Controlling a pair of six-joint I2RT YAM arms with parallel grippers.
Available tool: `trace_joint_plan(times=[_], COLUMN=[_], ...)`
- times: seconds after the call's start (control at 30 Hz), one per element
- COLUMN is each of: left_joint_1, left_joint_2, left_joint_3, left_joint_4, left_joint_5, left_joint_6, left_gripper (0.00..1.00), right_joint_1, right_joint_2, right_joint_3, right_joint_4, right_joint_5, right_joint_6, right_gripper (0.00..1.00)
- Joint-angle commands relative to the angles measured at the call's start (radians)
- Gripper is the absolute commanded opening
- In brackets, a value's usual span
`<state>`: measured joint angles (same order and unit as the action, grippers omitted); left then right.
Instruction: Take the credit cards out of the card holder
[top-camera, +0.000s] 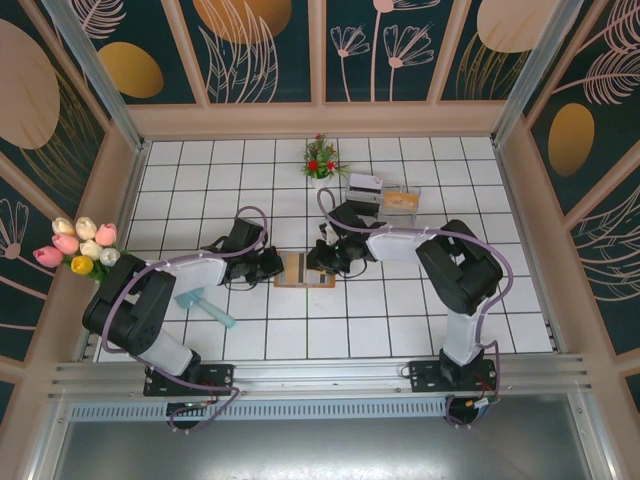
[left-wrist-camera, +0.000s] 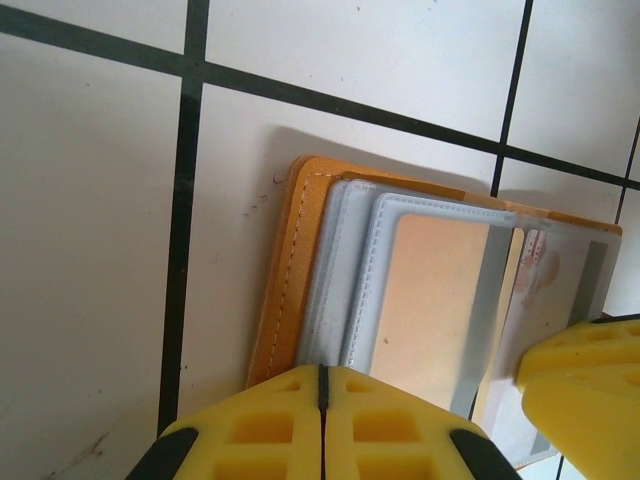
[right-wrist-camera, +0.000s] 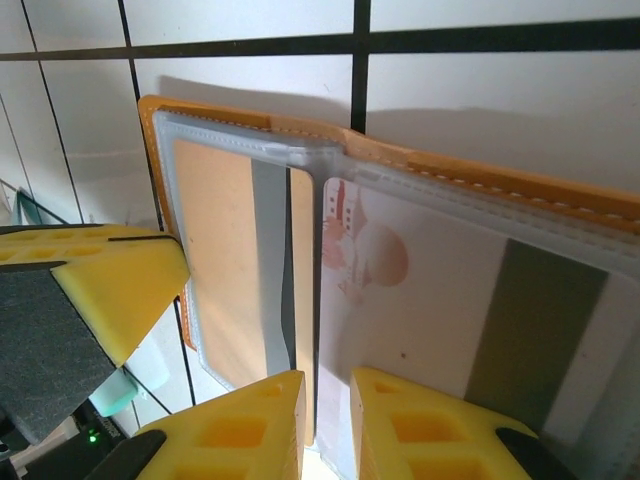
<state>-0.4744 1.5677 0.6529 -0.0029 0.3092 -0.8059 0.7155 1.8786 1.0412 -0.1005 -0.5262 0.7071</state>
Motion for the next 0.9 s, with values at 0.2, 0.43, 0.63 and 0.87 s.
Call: trace_joint_plan(times=[0.2, 0.43, 0.63, 0.87], left_joint_1=[-0.003, -0.003, -0.003, -0.003], left_joint_2=[0.043, 0.05, 0.052, 0.055], left_joint_3=[-0.019, -0.019, -0.022, -0.027], left_joint_4=[-0.026, -0.039, -0.05, -0.065], left_joint_5=[-0.009, -0.018, -0.032, -0.052], left_joint_6=[-0.006, -0.003, -0.001, 0.003], left_gripper=[0.06, 0.06, 0.06, 0.06], right_joint_1=[-0.01, -0.011, -0.01, -0.005], right_joint_2=[0.031, 0.043, 0.052, 0.017], right_joint_3=[-0.023, -0.024, -0.008, 0.005], right_joint_4=[0.067, 0.082, 0.007, -0.062], right_joint_5=[-0.054, -0.062, 0.025, 0.104], right_joint_6=[0.031, 0.035, 0.029, 0.009], right_gripper=[0.18, 0.21, 0.27, 0.29])
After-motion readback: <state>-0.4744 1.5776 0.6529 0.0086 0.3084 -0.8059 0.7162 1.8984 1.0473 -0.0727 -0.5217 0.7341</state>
